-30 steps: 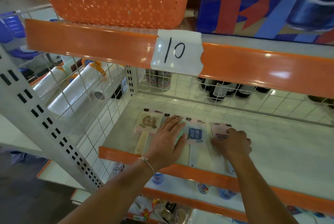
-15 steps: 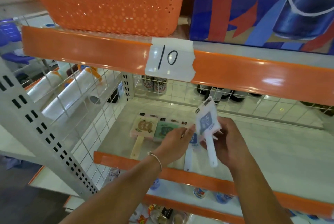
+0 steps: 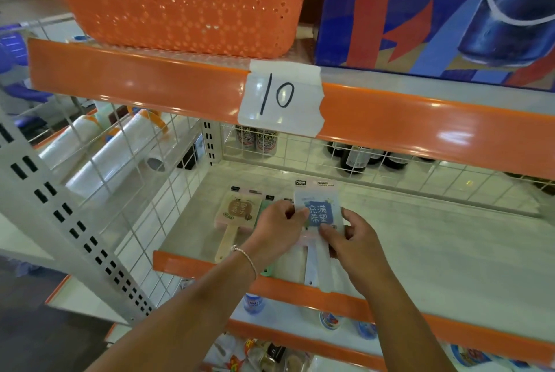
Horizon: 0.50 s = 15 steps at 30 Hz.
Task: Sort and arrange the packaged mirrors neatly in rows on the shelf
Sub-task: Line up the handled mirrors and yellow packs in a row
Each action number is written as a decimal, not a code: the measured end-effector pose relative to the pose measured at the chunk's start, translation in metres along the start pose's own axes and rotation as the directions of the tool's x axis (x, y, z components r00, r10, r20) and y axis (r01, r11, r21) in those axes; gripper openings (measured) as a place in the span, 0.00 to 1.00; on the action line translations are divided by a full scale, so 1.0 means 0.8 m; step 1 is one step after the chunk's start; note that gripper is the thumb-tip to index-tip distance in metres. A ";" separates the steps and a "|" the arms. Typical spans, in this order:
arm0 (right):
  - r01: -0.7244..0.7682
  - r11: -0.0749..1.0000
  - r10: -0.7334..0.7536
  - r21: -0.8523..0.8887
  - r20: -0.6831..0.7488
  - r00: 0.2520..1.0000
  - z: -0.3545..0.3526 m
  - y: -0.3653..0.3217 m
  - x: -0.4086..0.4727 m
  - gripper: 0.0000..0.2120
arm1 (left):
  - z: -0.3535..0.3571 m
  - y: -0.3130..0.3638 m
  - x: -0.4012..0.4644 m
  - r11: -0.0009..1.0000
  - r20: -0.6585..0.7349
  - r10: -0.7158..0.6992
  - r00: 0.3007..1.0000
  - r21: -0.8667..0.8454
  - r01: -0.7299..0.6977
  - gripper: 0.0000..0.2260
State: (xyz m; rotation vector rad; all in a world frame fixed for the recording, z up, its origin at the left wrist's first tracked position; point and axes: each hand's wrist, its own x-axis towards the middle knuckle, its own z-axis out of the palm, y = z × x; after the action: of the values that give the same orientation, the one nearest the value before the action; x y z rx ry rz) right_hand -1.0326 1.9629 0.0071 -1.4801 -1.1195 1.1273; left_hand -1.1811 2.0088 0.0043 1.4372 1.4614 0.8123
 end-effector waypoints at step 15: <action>-0.065 0.993 0.037 -0.097 -0.267 0.963 -0.006 0.060 0.034 0.12 | -0.104 -0.051 0.015 0.849 -0.238 0.378 0.895 0.474 -0.232 0.13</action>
State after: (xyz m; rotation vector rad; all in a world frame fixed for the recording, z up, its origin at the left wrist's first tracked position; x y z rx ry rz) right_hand -1.0180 1.9815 -0.0431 -1.6939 -0.9707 0.8833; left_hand -1.2724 2.0278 -0.0032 1.9927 1.7646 0.9993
